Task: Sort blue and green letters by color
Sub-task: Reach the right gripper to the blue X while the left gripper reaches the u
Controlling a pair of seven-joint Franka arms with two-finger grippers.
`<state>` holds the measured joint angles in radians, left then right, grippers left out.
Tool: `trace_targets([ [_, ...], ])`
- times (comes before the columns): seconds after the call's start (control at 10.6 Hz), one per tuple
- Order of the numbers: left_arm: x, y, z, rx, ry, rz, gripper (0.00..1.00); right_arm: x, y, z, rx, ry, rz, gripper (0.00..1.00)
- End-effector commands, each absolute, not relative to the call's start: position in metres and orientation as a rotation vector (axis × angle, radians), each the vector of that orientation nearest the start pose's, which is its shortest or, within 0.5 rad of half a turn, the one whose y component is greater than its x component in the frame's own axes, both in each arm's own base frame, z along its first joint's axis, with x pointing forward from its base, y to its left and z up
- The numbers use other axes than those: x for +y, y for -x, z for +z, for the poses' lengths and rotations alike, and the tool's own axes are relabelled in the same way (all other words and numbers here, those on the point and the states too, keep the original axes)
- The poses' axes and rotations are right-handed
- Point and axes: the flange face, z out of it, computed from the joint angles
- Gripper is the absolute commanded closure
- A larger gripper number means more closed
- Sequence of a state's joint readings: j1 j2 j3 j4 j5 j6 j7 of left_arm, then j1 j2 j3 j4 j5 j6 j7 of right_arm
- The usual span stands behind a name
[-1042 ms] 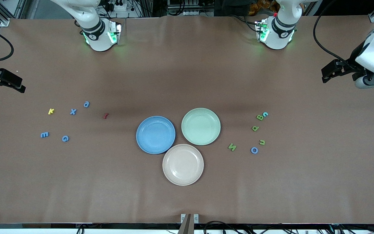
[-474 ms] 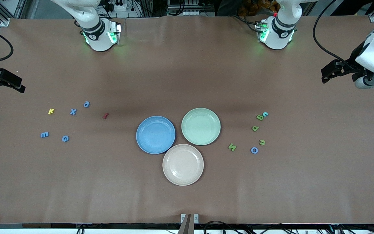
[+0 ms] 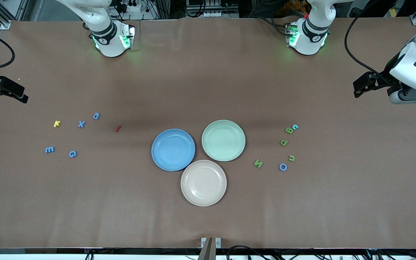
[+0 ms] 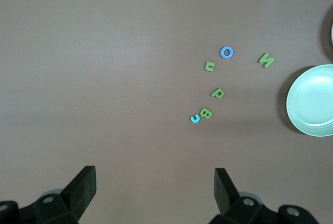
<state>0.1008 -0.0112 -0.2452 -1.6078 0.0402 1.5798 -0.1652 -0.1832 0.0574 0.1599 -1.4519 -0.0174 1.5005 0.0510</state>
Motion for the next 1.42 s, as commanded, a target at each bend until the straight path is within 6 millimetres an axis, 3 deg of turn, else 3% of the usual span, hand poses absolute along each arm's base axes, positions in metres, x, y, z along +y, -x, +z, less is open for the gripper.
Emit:
trace_targets([
  [0.0,-0.082,-0.562,0.587,-0.028,3.123,0.018,0.00,-0.016,-0.564,0.643,0.136,3.140,0.018,0.00],
  [0.28,-0.098,-0.582,0.522,0.017,3.139,-0.032,0.00,-0.023,-0.566,0.633,0.137,3.146,0.052,0.00],
  [0.57,-0.100,-0.622,0.425,0.027,3.167,-0.016,0.00,-0.047,-0.572,0.579,0.188,3.150,0.091,0.00],
  [0.85,-0.108,-0.664,0.339,0.013,3.210,-0.011,0.00,-0.069,-0.573,0.501,0.231,3.146,0.051,0.00],
  [1.04,-0.119,-0.674,0.304,0.064,3.129,0.012,0.00,-0.087,-0.562,0.439,0.249,3.146,-0.016,0.00],
  [1.33,-0.123,-0.680,0.266,0.036,3.144,-0.037,0.00,-0.114,-0.532,0.349,0.235,3.145,-0.118,0.00],
])
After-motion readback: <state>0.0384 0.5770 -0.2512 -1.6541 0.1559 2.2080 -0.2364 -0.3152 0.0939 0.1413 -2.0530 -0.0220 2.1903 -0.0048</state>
